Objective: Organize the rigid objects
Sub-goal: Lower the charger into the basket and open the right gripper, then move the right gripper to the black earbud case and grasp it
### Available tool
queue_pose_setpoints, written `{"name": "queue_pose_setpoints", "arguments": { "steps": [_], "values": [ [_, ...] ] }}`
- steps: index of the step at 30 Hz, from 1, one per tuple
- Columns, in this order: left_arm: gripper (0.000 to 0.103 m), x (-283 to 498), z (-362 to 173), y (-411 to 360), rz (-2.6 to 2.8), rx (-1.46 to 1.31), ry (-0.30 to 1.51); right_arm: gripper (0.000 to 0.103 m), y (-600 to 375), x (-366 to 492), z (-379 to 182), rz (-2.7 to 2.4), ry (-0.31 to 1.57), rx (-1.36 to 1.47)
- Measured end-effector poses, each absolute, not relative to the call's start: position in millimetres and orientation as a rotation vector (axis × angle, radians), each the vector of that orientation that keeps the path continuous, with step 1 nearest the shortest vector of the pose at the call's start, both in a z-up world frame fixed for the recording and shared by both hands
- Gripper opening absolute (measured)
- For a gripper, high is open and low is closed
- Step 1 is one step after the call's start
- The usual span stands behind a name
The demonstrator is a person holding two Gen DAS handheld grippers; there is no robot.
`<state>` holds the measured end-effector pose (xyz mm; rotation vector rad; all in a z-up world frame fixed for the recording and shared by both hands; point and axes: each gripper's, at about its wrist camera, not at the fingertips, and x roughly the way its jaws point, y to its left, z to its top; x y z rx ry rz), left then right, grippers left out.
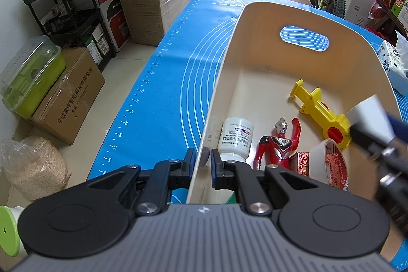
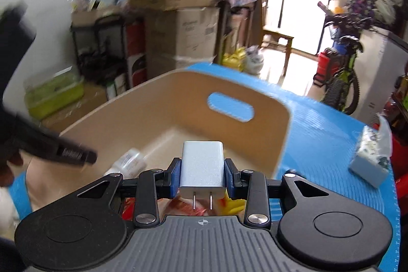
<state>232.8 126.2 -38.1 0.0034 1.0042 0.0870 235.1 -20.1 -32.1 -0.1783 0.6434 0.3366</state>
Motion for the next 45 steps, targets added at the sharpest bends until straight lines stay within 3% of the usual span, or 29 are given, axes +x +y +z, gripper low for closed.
{"name": "queue_pose_setpoints", "arguments": {
  "steps": [11,12,16,18,29,36,45],
  "values": [
    [0.013,232.9,-38.2,126.7,0.088,0.005,1.004,0.043,8.5,236.1,-53.8,0.383,0.778,-0.298],
    [0.013,232.8,-38.2,125.2,0.089,0.006,1.004,0.051,8.5,237.1,-53.3,0.383,0.786,-0.291],
    [0.013,233.2,-38.6,123.6,0.091,0.008,1.004,0.058,2.4,237.3,-45.4,0.4,0.77,-0.248],
    [0.013,234.1,-39.0,123.1,0.092,0.009,1.005,0.07,-2.1,235.2,-39.1,0.402,0.751,-0.228],
    [0.014,235.1,-38.2,120.7,0.096,0.015,1.005,0.084,-62.5,241.5,9.6,0.291,0.608,-0.071],
    [0.014,235.6,-38.9,120.0,0.097,0.019,1.006,0.085,-116.5,264.5,9.8,0.107,0.588,-0.008],
    [0.014,236.6,-40.0,118.7,0.098,0.016,1.009,0.085,-143.7,294.7,-53.4,-0.02,0.722,-0.007]
  ]
}}
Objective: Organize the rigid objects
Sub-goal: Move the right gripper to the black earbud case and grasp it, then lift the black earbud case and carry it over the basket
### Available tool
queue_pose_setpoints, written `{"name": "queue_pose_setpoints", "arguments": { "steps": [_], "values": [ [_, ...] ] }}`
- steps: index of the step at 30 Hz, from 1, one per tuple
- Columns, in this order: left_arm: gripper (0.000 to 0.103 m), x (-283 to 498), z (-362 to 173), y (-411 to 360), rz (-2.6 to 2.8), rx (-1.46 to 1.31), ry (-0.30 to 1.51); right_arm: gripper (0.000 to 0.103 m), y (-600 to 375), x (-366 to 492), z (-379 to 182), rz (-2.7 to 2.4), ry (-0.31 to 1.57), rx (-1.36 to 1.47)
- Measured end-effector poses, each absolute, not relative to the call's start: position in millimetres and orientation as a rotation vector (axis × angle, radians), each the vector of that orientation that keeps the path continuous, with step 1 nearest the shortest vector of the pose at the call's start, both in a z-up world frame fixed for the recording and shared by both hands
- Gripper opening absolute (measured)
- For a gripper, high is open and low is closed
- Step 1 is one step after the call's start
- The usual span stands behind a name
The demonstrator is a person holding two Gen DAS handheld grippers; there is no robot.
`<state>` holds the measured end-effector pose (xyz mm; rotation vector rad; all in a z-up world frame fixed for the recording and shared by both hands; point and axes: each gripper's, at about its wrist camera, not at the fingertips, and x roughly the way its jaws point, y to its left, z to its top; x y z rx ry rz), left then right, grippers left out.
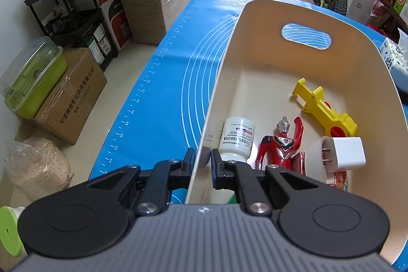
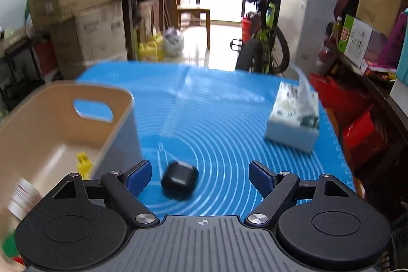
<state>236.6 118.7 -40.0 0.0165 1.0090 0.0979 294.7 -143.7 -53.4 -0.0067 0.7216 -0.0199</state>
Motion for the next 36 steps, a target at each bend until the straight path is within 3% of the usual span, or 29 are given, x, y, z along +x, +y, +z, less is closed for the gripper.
{"name": "queue_pose_setpoints", "arguments": {
  "steps": [14,28,31,33,36],
  "values": [
    [0.014,237.2,-41.8,117.2,0.096,0.034,1.014,0.085,-140.1,328.2,-110.7,-0.021,0.776,-0.018],
    [0.014,237.7,-41.9,116.2,0.097,0.043,1.017,0.083,-153.8,349.0,-128.9,0.053,0.732,0.058],
    [0.014,238.3,-41.9,116.0,0.097,0.047,1.018,0.074,-148.9,350.4,-133.6,0.081,0.728,0.017],
    [0.014,238.5,-41.7,116.0,0.097,0.047,1.019,0.059,-142.2,347.8,-133.9,0.1,0.715,-0.025],
    [0.014,238.2,-41.6,116.6,0.098,0.051,1.017,0.057,-139.9,346.9,-131.6,0.109,0.717,-0.035]
  ]
}}
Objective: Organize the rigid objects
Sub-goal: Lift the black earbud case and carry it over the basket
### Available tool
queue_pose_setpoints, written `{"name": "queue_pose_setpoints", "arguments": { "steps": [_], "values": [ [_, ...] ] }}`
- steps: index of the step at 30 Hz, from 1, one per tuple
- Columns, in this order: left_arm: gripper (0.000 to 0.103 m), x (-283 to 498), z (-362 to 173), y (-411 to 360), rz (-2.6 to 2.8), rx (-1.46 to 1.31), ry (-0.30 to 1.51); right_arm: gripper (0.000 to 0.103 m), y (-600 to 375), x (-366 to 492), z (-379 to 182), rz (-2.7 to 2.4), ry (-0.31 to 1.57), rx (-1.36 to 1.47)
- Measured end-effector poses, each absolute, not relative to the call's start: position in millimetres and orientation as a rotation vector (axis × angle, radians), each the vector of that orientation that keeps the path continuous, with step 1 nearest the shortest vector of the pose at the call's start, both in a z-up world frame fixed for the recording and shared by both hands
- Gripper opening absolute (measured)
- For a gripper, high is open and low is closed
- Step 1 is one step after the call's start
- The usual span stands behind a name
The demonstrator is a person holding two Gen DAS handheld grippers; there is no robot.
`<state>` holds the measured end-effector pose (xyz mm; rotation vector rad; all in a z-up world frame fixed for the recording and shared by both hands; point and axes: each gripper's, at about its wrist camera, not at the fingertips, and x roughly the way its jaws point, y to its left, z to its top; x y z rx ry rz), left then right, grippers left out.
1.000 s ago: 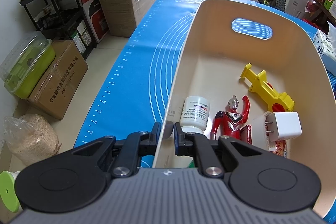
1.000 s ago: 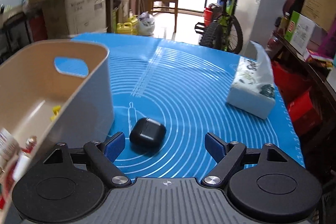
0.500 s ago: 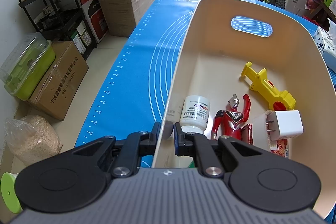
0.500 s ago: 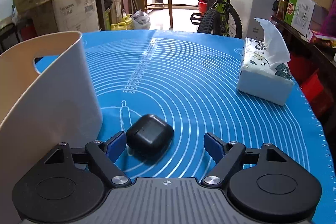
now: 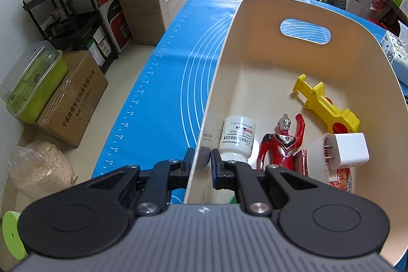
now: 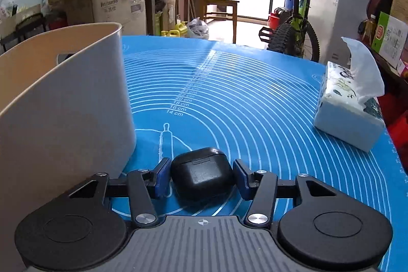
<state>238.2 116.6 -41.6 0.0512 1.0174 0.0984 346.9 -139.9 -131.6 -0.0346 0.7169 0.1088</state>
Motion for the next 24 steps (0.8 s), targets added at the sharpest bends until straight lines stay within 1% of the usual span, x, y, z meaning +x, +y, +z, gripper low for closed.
{"name": "queue_pose_setpoints", "arguments": {
  "steps": [10,16,24],
  "values": [
    [0.014,238.5,-42.0,116.1,0.099,0.043,1.019,0.057,-141.3,334.7,-116.3,0.073,0.711,-0.065],
    [0.014,238.5,-41.3,116.6,0.103,0.033,1.019,0.057,-148.5,316.9,-85.5,0.039,0.665,-0.051],
    [0.015,237.5,-41.9,115.8,0.11,0.037,1.012,0.057,-151.0,290.6,-39.5,0.041,0.555,-0.038]
  ]
}}
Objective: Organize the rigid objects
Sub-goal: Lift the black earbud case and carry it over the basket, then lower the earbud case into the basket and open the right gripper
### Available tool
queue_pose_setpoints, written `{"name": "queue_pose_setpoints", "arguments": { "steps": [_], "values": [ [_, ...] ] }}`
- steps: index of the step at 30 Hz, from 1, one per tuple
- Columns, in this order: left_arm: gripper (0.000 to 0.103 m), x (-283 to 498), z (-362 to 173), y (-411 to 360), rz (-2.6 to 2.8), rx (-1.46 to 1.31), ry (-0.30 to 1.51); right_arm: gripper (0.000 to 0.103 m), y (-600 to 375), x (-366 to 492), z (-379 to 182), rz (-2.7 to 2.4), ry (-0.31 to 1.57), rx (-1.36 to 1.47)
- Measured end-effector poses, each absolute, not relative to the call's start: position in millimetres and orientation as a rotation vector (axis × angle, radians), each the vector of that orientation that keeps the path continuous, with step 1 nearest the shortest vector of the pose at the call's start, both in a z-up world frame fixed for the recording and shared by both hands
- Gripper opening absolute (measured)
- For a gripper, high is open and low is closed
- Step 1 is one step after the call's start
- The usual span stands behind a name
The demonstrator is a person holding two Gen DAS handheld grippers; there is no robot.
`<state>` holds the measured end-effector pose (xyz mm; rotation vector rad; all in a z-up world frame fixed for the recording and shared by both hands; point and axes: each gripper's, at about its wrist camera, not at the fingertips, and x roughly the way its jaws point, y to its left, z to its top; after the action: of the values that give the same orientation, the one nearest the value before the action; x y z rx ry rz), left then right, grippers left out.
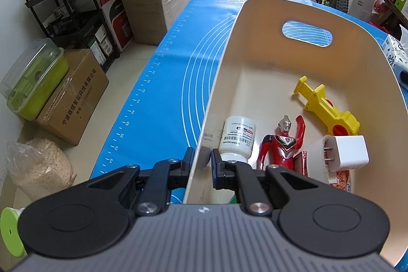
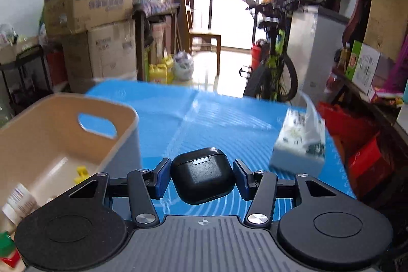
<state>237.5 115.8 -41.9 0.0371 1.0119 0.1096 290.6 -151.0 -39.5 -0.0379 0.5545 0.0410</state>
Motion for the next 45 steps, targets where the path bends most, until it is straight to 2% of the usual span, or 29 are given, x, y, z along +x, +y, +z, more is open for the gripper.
{"name": "queue_pose_setpoints", "arguments": {
  "steps": [8,14,21,34,37,42,45],
  "values": [
    [0.015,236.7,-41.2,114.2,0.118,0.041,1.01,0.057,-123.6,267.0,7.2,0.105,0.444,-0.042],
    [0.015,236.6,-41.0,113.9,0.117,0.041,1.01,0.057,-79.4,257.0,18.1,0.208,0.438,-0.091],
    [0.015,237.1,-40.9,114.6,0.11,0.042,1.011,0.057,-27.5,253.4,-1.0,0.312,0.531,-0.17],
    [0.015,237.3,-41.5,114.4,0.111,0.045,1.011,0.057,6.6,256.3,-39.3,0.367,0.748,-0.275],
    [0.015,238.0,-41.8,113.9,0.113,0.045,1.012,0.063,3.2,253.8,-37.2,0.37,0.745,-0.267],
    [0.015,238.1,-42.0,113.8,0.115,0.048,1.009,0.085,-4.0,251.0,-28.0,0.357,0.726,-0.219],
    [0.015,237.4,-42.8,113.3,0.118,0.049,1.008,0.095,-9.4,246.9,-20.1,0.341,0.699,-0.204]
  ]
}}
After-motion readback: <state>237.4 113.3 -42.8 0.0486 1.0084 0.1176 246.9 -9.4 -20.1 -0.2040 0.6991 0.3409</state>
